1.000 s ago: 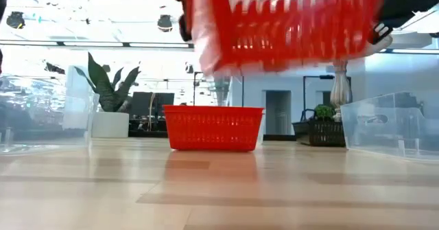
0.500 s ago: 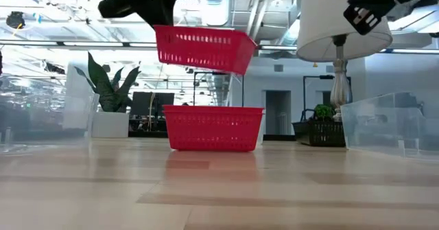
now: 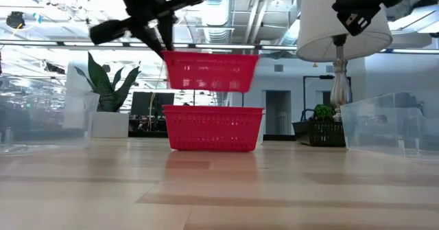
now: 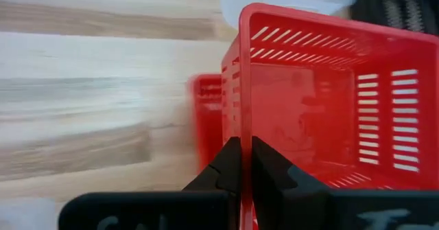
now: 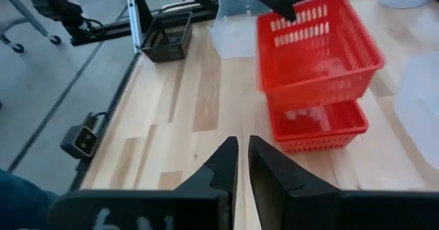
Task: Stack baskets by color
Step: Stack the bottom red bin on the top stacked red bins
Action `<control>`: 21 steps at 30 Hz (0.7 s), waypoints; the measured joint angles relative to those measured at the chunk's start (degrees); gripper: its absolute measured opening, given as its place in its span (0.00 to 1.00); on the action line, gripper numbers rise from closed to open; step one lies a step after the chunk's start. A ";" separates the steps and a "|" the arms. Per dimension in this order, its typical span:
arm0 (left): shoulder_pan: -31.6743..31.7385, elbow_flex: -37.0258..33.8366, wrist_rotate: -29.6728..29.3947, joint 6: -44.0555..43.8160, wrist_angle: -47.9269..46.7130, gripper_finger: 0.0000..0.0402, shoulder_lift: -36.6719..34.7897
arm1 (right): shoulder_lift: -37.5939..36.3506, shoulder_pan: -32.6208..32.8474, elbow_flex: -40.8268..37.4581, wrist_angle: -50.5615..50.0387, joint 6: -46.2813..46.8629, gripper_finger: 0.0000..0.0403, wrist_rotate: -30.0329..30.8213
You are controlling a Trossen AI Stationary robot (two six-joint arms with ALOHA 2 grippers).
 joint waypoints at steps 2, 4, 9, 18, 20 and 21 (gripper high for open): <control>0.11 0.01 0.14 0.52 0.82 0.00 0.34 | 0.02 -0.29 -0.04 -0.14 -1.05 0.14 0.00; 0.30 0.02 0.22 0.73 1.28 0.00 0.95 | 0.02 -0.36 -0.04 0.12 -1.88 0.14 0.00; 0.79 0.10 0.61 1.01 1.80 0.00 1.89 | 0.02 -0.69 -0.04 0.57 -2.41 0.14 -0.02; 1.12 0.02 4.11 1.46 3.75 0.00 4.97 | 0.04 -0.69 -0.04 0.50 -2.40 0.14 -0.03; 1.09 0.02 3.97 1.47 4.10 0.00 5.51 | -0.02 -0.67 -0.02 0.68 -2.38 0.14 -0.04; 1.09 0.02 4.11 1.43 4.03 0.00 5.67 | -0.01 -0.67 -0.03 0.43 -2.38 0.14 -0.03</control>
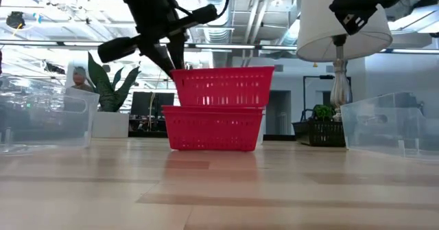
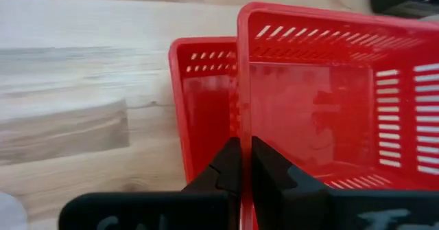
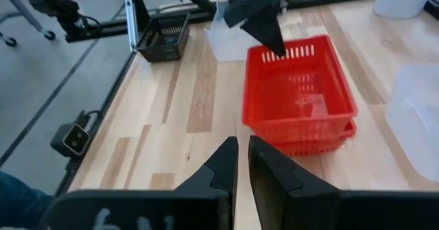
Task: Stack baskets by color
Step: Stack the bottom red bin on the top stacked red bins
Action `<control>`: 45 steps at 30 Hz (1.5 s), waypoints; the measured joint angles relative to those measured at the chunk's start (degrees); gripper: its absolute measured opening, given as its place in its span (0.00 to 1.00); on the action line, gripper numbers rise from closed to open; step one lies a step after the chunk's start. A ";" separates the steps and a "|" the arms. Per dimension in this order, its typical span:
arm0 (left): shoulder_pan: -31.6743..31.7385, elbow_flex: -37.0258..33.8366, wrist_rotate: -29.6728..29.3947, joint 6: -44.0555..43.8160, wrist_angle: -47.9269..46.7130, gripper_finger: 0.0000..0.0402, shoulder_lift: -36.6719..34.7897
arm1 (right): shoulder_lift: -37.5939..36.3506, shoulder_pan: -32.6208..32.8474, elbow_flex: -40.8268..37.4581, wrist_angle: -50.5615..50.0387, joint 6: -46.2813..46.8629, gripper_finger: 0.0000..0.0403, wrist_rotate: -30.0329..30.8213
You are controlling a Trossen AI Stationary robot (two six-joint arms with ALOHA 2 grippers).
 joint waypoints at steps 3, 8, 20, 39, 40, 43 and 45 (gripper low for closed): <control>0.00 0.01 -0.06 0.02 -0.51 0.00 -0.07 | 0.00 0.00 -0.01 0.07 0.00 0.14 -0.02; 0.22 0.02 -0.51 0.00 -2.82 0.00 -0.20 | 0.02 0.02 -0.01 -0.18 0.00 0.14 -0.02; 0.37 0.04 0.37 0.11 -2.03 0.03 -0.17 | 0.03 0.00 -0.01 -0.20 -0.02 0.14 -0.04; 2.76 1.61 2.94 18.81 -3.60 0.59 -1.09 | 0.01 0.00 -0.01 -0.15 -0.01 0.14 0.35; 3.24 1.90 4.30 21.19 -3.57 0.60 -1.09 | 0.03 0.00 -0.01 -0.15 -0.02 0.14 0.41; 4.27 2.41 7.55 26.91 -3.66 0.62 -1.09 | 0.03 0.00 -0.01 0.44 0.00 0.14 0.60; 4.58 2.43 7.89 28.55 -3.76 0.62 -1.09 | 0.03 0.00 -0.01 0.52 0.00 0.14 0.62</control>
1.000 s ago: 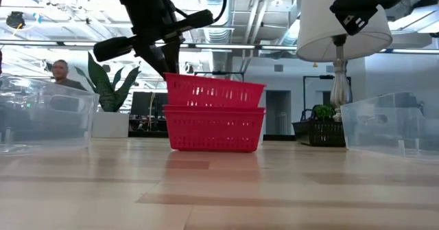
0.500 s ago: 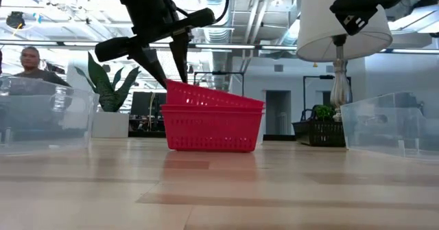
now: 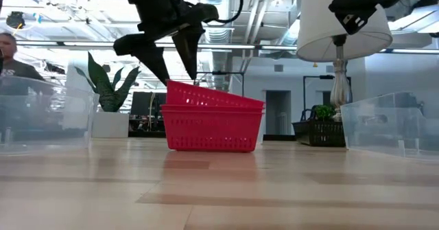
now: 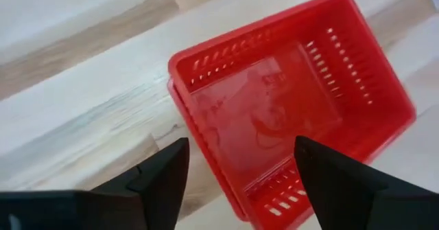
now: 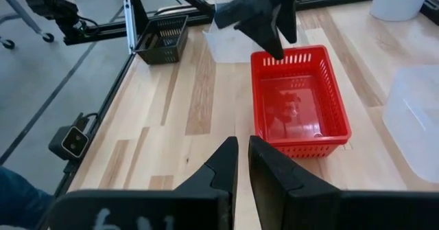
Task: Stack baskets by color
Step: Stack the bottom red bin on the top stacked red bins
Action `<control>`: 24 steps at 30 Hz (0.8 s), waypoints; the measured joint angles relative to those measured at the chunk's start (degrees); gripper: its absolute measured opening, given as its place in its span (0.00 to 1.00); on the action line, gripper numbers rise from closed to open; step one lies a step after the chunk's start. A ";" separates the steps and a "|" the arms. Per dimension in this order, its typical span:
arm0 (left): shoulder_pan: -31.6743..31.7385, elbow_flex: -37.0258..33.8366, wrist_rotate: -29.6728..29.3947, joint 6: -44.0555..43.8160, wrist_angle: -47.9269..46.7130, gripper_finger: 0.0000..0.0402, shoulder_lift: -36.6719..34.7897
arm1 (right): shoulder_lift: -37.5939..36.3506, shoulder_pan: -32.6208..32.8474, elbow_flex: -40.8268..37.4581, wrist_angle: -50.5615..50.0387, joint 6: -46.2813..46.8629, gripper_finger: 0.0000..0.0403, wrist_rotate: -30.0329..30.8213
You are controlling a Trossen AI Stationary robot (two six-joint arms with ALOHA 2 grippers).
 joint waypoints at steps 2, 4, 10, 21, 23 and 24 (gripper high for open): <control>0.29 -0.18 0.18 0.02 -1.22 0.60 0.00 | 0.00 0.00 0.00 0.16 0.54 0.14 0.00; 0.54 -0.18 0.06 0.15 -2.24 0.56 0.00 | 0.00 0.00 0.00 0.05 1.83 0.14 0.01; 0.16 0.45 -5.80 4.57 -0.76 0.34 -1.84 | 0.00 0.00 0.00 -0.09 2.56 0.14 0.00; 2.04 -4.87 4.69 22.97 16.03 0.01 -4.36 | 0.00 -0.06 0.00 -0.12 2.53 0.14 0.00; 3.12 -8.37 11.23 25.01 26.25 0.00 -4.42 | 0.00 -0.41 0.00 -0.06 2.57 0.14 -0.02; 3.66 -9.81 13.82 25.65 29.68 0.00 -4.65 | 0.00 -0.54 0.00 -0.06 3.08 0.14 -0.02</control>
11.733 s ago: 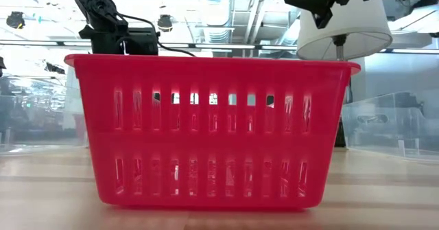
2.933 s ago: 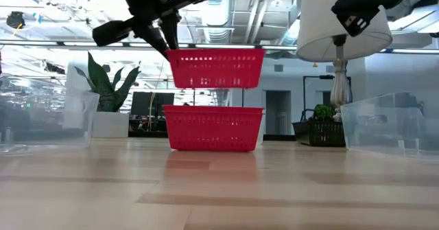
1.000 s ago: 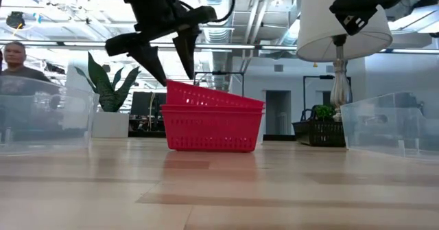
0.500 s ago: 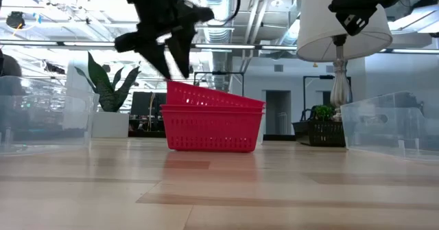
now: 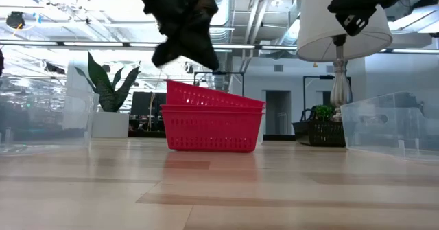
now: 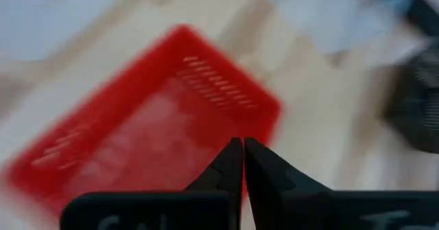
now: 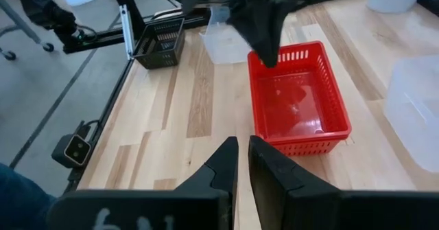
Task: Stack baskets by color
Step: Stack the bottom red bin on the top stacked red bins
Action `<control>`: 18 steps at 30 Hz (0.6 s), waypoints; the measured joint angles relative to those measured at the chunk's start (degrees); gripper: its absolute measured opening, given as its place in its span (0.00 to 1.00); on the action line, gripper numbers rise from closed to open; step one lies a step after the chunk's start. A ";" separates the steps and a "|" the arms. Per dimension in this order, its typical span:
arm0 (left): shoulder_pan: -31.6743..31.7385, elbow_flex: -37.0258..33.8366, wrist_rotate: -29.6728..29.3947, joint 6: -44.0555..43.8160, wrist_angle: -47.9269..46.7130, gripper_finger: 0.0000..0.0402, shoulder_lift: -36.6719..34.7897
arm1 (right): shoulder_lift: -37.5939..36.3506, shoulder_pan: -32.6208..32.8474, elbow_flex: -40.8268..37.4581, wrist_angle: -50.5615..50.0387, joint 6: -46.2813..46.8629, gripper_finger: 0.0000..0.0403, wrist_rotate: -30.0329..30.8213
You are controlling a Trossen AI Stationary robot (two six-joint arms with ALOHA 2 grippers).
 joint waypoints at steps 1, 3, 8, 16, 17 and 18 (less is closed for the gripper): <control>0.53 -1.13 1.94 0.30 2.73 0.00 -0.19 | 0.00 -0.19 0.00 0.00 0.75 0.14 0.00; 1.44 -2.45 5.06 1.27 7.59 0.00 -0.76 | 0.00 -0.55 0.00 -0.04 2.43 0.14 0.00; 4.13 -10.12 8.59 2.31 16.10 0.00 -7.91 | 0.02 -0.64 0.00 -0.53 4.97 0.14 -0.02; 7.38 -26.24 12.54 -2.76 30.01 0.00 -15.90 | 0.63 -0.89 0.00 0.06 6.11 0.14 -0.04; 7.36 -26.35 13.03 -1.71 30.07 0.00 -15.29 | 0.89 -1.05 0.00 0.40 6.11 0.14 -0.04; 7.37 -26.35 13.19 0.01 30.04 0.00 -14.45 | 1.01 -1.32 0.00 0.29 6.11 0.14 -0.04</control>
